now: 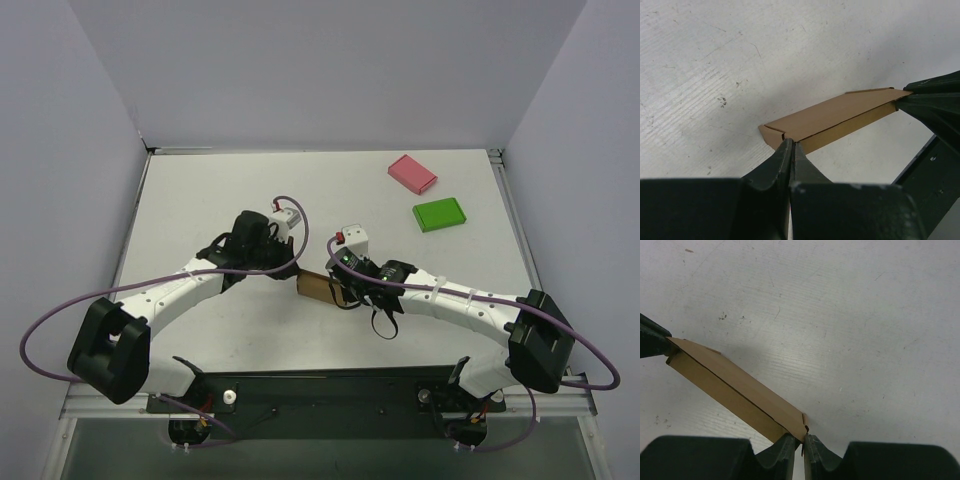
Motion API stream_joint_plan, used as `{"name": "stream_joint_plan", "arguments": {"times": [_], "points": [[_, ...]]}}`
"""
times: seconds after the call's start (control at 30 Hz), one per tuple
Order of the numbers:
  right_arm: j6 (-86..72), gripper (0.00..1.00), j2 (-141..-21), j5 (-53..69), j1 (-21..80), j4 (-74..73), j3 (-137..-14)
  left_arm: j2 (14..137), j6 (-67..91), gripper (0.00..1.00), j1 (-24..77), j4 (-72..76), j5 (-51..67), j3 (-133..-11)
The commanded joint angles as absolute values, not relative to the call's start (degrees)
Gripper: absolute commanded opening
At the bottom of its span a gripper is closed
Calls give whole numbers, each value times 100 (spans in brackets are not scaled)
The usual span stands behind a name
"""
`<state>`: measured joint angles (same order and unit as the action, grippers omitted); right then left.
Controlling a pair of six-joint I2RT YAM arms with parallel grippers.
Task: Fold the paper box
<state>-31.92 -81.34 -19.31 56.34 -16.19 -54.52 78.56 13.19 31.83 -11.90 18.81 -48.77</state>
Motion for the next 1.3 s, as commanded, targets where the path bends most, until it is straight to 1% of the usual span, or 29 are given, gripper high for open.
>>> {"name": "stream_joint_plan", "arguments": {"times": [0.0, 0.2, 0.6, 0.87, 1.27], "points": [[-3278, 15, -8209, -2021, 5669, -1696, -5643, 7857, 1564, 0, 3147, -694, 2373, -4878], [-3270, 15, -8209, -2013, 5669, -1714, -5651, 7866, 1608, 0, 3146, -659, 2365, -4851], [-3278, 14, -8156, -2083, 5669, -1784, -5643, 8016, 1152, 0, 3261, -1212, 1802, -4913], [-3287, 13, -8200, -2092, 5669, -1793, -5678, 7963, 1160, 0, 3375, -1310, 1582, -4825], [-3305, 13, -8183, -2092, 5686, -1846, -5722, 7849, 1090, 0, 3761, -1687, 686, -4755]]}}
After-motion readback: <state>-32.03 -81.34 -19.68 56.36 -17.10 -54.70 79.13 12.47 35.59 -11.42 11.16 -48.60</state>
